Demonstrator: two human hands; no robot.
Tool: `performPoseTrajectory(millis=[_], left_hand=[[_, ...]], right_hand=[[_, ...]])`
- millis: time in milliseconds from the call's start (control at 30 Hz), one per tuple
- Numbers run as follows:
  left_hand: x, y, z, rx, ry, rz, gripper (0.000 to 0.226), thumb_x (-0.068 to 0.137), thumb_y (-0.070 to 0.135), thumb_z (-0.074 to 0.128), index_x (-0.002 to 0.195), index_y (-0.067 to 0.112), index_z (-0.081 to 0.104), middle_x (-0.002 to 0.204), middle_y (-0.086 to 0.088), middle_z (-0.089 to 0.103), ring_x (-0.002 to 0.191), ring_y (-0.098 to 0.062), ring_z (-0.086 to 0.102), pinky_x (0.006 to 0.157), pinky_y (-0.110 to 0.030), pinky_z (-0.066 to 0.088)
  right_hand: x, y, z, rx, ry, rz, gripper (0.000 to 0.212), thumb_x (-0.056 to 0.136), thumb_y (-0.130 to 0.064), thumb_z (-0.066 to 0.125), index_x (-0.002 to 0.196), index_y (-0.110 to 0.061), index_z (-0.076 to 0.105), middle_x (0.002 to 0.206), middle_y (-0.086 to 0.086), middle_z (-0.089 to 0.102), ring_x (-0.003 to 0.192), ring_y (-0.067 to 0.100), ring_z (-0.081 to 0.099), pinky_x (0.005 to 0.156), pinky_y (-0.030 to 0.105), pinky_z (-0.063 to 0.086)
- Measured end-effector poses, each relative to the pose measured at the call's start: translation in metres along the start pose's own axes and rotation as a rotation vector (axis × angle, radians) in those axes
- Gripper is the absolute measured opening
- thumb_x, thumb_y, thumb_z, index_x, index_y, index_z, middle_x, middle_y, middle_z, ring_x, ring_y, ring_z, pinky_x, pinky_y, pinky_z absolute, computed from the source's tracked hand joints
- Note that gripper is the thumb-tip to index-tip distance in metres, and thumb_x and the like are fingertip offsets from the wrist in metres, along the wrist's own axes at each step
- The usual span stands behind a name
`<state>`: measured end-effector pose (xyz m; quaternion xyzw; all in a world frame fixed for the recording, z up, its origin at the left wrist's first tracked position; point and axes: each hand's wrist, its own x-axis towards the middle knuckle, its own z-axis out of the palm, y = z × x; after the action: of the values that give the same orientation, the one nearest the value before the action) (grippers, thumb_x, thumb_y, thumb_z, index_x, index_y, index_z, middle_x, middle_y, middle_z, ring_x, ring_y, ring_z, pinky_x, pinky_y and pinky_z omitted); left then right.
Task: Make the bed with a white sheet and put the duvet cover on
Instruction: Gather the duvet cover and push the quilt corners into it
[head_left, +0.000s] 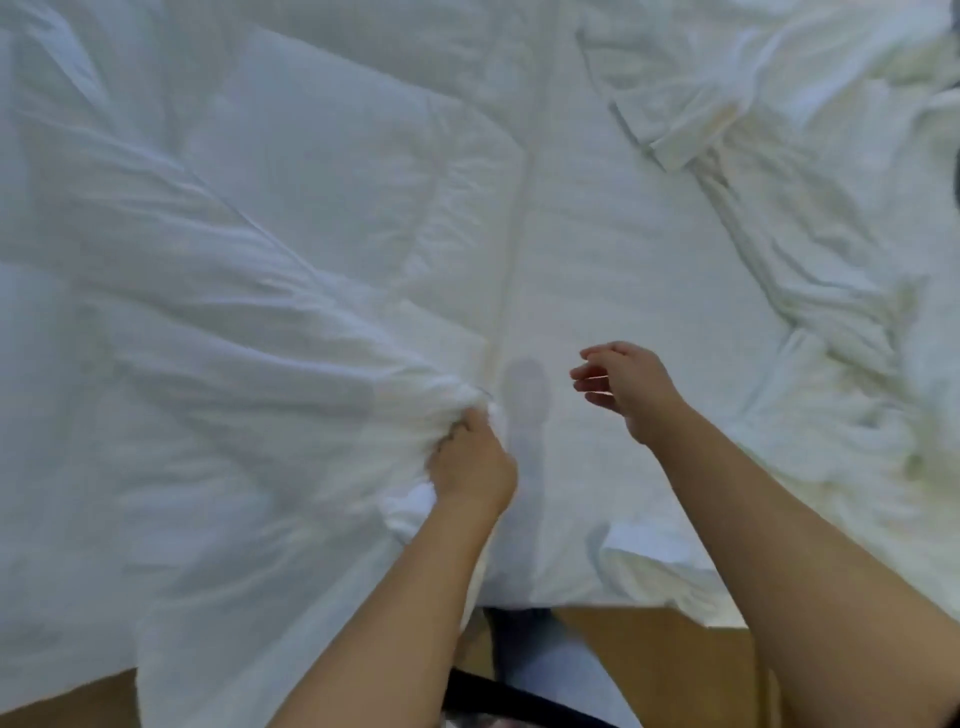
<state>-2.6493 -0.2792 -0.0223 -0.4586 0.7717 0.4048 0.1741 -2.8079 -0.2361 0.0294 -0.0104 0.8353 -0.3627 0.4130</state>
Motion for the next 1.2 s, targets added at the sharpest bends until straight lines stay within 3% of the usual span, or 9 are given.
performPoseTrajectory(millis=[233,367,600,733,800,867,967,1067,1200], left_hand=[[0.012,0.053,0.082,0.195,0.007,-0.262,0.102,0.083,0.047,0.056,0.145,-0.004,-0.007,0.150,-0.025,0.008,0.139,-0.038,0.015,0.112,-0.044,0.016],[0.017,0.093,0.131,0.233,0.030,-0.276,0.094,0.087,0.045,0.050,0.148,0.004,-0.009,0.151,-0.030,-0.019,0.140,-0.044,-0.015,0.114,-0.052,-0.003],[0.013,0.200,0.231,-0.077,-0.089,0.041,0.068,0.091,0.033,0.053,0.148,0.013,0.022,0.154,-0.006,0.027,0.141,-0.023,0.022,0.112,-0.042,0.026],[0.018,0.266,0.268,-0.081,-0.045,0.103,0.075,0.082,0.044,0.062,0.141,0.015,0.026,0.132,-0.003,0.049,0.124,-0.028,0.045,0.095,-0.044,0.042],[0.027,0.286,0.274,-0.056,-0.032,0.042,0.074,0.085,0.045,0.058,0.144,0.015,0.024,0.129,-0.004,0.053,0.118,-0.031,0.050,0.094,-0.048,0.042],[0.028,0.294,0.273,0.022,-0.008,0.143,0.039,0.094,0.036,0.046,0.127,0.014,0.048,0.112,-0.005,0.062,0.103,-0.030,0.058,0.084,-0.042,0.045],[0.021,0.298,0.267,0.132,0.068,0.314,0.023,0.094,0.029,0.042,0.101,0.015,0.060,0.088,-0.003,0.060,0.082,-0.025,0.057,0.070,-0.038,0.045],[0.017,0.307,0.268,0.261,0.083,0.293,0.043,0.089,0.025,0.048,0.132,0.020,0.047,0.108,-0.008,0.050,0.098,-0.028,0.050,0.081,-0.037,0.038],[0.023,0.337,0.276,0.357,-0.013,0.259,0.062,0.089,0.026,0.048,0.146,0.018,0.027,0.136,-0.010,0.039,0.121,-0.030,0.040,0.094,-0.041,0.034]], right_hand=[[0.025,0.132,-0.093,-0.004,0.186,0.127,0.016,0.090,-0.008,0.049,0.079,-0.015,0.059,0.085,0.004,0.061,0.075,0.015,0.057,0.067,0.026,0.045],[0.046,0.176,-0.141,0.097,0.238,0.126,0.016,0.089,-0.010,0.050,0.078,-0.017,0.059,0.081,0.001,0.059,0.076,0.015,0.055,0.068,0.026,0.045],[0.056,0.221,-0.221,0.087,0.014,-0.034,0.017,0.090,-0.010,0.051,0.083,-0.024,0.058,0.085,-0.003,0.061,0.079,0.013,0.057,0.077,0.027,0.049],[0.073,0.242,-0.291,0.062,0.232,-0.122,0.010,0.090,-0.014,0.054,0.095,-0.020,0.059,0.092,-0.008,0.060,0.087,0.008,0.057,0.069,0.007,0.041],[0.083,0.257,-0.327,0.046,0.420,-0.086,0.021,0.088,-0.017,0.055,0.109,-0.015,0.057,0.108,-0.002,0.055,0.102,0.016,0.053,0.081,0.017,0.040],[0.094,0.269,-0.356,-0.053,0.553,0.017,0.045,0.085,-0.026,0.060,0.126,-0.012,0.048,0.128,0.005,0.044,0.119,0.023,0.041,0.098,0.032,0.037],[0.105,0.279,-0.379,-0.336,0.538,0.120,0.080,0.077,-0.051,0.066,0.141,-0.020,0.030,0.143,0.008,0.034,0.131,0.030,0.029,0.104,0.046,0.028],[0.116,0.282,-0.385,-0.351,0.397,0.087,0.076,0.081,-0.052,0.063,0.141,-0.018,0.031,0.134,0.008,0.047,0.124,0.031,0.041,0.100,0.044,0.033],[0.127,0.277,-0.411,-0.214,0.674,-0.021,0.056,0.084,-0.037,0.063,0.128,-0.008,0.045,0.129,0.013,0.046,0.119,0.032,0.041,0.093,0.038,0.037]])
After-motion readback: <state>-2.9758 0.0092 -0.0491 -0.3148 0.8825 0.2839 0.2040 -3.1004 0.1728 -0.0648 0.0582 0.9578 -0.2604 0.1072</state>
